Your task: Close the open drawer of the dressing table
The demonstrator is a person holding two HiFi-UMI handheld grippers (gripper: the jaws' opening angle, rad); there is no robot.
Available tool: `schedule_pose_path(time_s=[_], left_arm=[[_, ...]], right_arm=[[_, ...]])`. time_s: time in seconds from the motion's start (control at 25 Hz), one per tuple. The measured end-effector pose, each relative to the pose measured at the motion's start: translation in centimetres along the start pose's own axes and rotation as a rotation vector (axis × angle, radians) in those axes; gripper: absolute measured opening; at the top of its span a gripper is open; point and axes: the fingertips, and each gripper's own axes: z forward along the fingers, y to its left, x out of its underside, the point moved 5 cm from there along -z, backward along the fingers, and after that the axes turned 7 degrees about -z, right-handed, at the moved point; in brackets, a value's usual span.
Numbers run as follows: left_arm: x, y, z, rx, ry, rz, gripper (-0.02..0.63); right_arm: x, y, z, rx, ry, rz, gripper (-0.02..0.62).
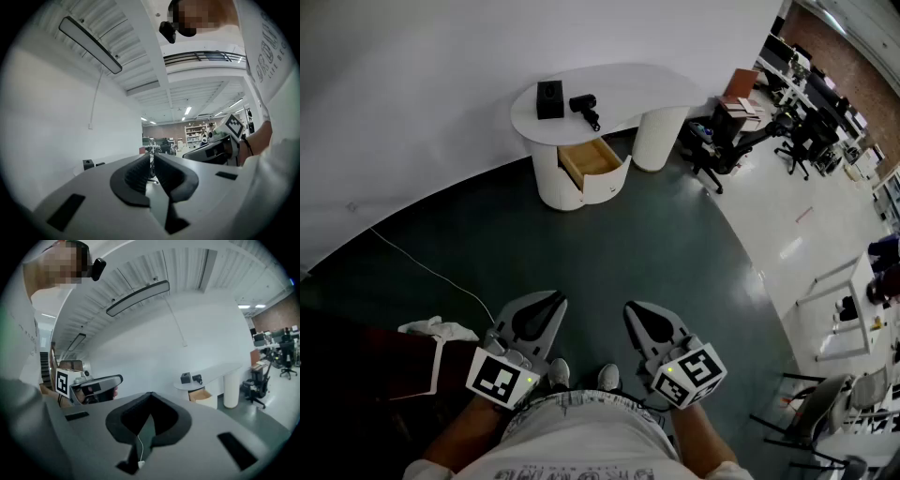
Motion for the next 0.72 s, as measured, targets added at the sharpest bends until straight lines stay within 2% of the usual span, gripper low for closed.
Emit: schedule_pose_path(time_s=[0.72], left_arm=[[0.26,0.05,0.73,0.006,0.0,-0.006,0.041]], right_arm=[[-0.04,-0.47,0.34,0.019,-0.002,0.0,0.008]])
